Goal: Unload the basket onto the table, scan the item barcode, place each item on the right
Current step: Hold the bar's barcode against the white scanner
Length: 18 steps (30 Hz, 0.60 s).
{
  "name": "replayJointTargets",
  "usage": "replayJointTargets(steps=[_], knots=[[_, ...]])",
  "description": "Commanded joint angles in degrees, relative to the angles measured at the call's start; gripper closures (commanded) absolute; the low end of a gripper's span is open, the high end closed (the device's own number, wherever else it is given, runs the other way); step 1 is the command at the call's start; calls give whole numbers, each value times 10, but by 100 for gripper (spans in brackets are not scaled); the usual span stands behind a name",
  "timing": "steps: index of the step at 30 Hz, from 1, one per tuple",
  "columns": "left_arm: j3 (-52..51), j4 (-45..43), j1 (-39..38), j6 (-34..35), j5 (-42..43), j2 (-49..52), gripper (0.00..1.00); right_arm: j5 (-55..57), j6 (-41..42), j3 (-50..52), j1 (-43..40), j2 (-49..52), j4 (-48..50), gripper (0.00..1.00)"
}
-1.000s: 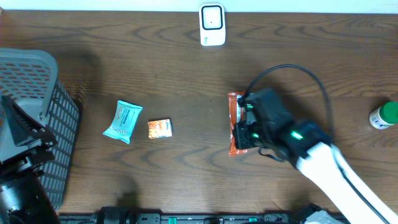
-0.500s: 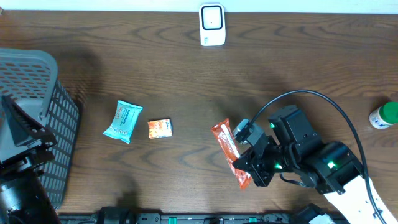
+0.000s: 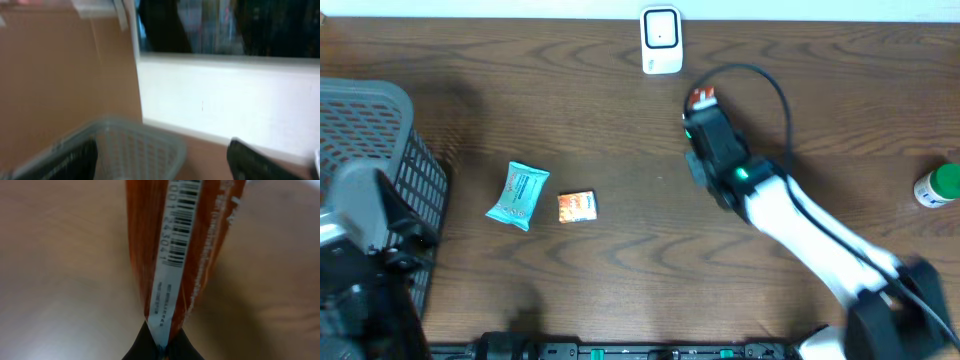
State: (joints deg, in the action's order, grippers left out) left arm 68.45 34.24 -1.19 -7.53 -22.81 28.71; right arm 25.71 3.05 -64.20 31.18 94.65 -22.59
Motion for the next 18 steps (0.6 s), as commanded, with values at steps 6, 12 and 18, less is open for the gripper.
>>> replayJointTargets(steps=[6, 12, 18], knots=[[0, 127, 0, -10, -12, -2, 17, 287, -279, -263, -48, 230, 124, 99], [0, 188, 0, -10, -12, -2, 17, 359, -737, -362, -53, 380, 452, 99], [0, 268, 0, -10, -12, -2, 17, 349, -978, -369, -49, 462, 656, 99]])
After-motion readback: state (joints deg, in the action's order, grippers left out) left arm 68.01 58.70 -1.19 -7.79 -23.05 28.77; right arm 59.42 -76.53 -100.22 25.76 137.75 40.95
